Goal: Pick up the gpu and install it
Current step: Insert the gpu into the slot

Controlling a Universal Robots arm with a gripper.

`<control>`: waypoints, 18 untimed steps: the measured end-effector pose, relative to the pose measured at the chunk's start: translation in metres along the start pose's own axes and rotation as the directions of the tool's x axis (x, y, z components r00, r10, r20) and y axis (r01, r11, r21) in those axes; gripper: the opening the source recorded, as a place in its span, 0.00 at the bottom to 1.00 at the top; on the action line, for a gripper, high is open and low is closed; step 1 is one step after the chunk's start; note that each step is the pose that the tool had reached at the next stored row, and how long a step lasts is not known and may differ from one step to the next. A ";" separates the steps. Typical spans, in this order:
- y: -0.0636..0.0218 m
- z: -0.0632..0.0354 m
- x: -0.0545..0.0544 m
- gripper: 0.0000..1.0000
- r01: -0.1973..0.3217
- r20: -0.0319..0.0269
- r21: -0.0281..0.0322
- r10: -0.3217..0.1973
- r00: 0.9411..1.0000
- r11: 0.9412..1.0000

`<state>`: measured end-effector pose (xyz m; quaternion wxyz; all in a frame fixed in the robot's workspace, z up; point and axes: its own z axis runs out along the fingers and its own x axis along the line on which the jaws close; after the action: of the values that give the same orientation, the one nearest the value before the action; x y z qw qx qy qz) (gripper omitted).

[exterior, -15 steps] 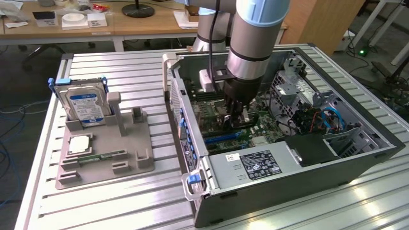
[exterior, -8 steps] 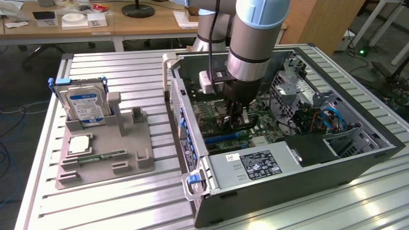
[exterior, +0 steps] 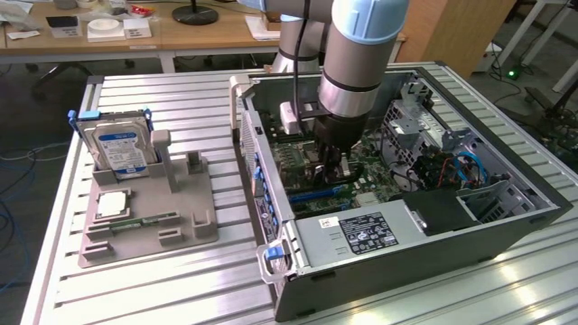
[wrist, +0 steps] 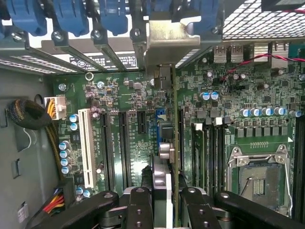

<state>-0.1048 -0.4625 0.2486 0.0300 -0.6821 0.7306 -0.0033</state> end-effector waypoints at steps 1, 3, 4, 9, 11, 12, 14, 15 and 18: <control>0.0000 0.0001 0.000 0.29 0.000 0.000 0.000 0.000 1.000 1.000; 0.0001 0.0006 0.001 0.29 0.000 0.000 0.000 0.000 1.000 1.000; 0.0002 0.0009 0.001 0.29 0.000 0.000 0.000 0.000 1.000 1.000; 0.0003 0.0030 0.002 0.29 0.000 0.000 -0.001 0.000 1.000 1.000; 0.0006 0.0042 0.002 0.29 0.000 0.000 -0.001 0.000 1.000 1.000; 0.0006 0.0050 0.002 0.29 0.000 0.000 -0.002 0.000 1.000 1.000; 0.0008 0.0065 0.002 0.29 0.000 0.000 -0.002 0.000 1.000 1.000; 0.0012 0.0069 0.002 0.29 0.000 0.000 -0.002 0.000 1.000 1.000; 0.0024 0.0079 0.003 0.29 0.000 0.000 -0.003 0.000 1.000 1.000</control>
<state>-0.1070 -0.4646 0.2405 0.0290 -0.6821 0.7307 -0.0024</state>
